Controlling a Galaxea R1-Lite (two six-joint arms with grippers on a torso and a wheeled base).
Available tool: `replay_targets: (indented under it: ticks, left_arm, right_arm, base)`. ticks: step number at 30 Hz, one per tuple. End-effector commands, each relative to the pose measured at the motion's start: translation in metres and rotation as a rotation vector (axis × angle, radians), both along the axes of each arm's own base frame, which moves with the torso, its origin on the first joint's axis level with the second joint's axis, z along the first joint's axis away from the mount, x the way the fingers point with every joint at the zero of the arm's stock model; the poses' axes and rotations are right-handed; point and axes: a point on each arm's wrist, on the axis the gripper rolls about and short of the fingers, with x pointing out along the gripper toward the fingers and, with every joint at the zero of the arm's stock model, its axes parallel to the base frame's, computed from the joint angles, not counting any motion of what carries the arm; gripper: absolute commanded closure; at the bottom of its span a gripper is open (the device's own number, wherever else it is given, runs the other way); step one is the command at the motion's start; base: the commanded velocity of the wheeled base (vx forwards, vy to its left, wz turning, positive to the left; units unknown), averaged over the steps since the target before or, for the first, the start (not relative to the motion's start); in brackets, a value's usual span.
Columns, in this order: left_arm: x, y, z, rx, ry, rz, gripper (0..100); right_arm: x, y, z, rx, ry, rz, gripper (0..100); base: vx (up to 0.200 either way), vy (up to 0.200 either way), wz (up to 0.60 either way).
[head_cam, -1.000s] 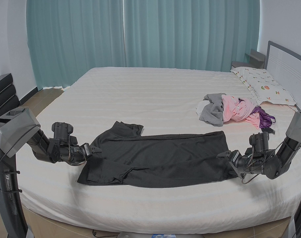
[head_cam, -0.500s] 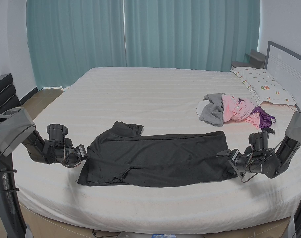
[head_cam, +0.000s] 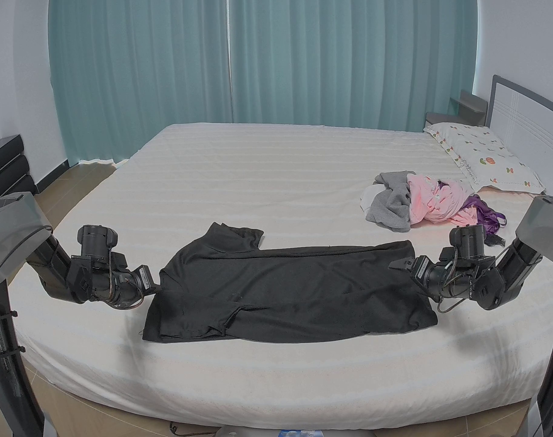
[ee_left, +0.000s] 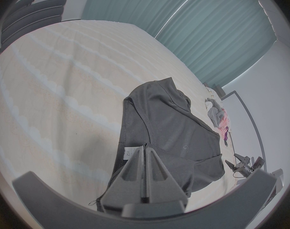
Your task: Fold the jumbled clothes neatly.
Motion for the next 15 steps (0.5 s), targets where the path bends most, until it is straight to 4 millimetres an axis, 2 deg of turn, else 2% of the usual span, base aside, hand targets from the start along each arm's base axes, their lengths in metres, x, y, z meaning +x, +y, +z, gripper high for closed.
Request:
replay_targets:
  ticks: [1,5,8,11,15]
  left_arm:
    - [-0.003,-0.002,0.005,0.000,-0.007,-0.003,100]
    - [-0.008,-0.002,0.009,0.000,-0.010,-0.003,100]
    - [-0.009,-0.002,0.011,0.000,-0.011,-0.003,100]
    - [-0.010,-0.002,0.011,0.001,-0.011,-0.002,100]
    - [-0.010,-0.002,0.011,0.001,-0.010,-0.002,100]
  right_arm:
    - [0.018,-0.006,-0.007,-0.010,-0.022,0.000,0]
    - [0.032,-0.015,-0.004,-0.029,-0.040,-0.007,0]
    - [0.036,-0.021,-0.006,-0.048,-0.043,-0.007,0]
    - [0.038,-0.025,-0.021,-0.096,-0.035,0.021,0]
    - [0.038,-0.026,-0.028,-0.114,-0.030,0.038,0]
  base:
    - [0.000,0.000,0.00]
    - [0.000,0.000,0.00]
    - [0.000,0.000,0.00]
    - [0.000,0.000,0.00]
    - [0.000,0.000,0.00]
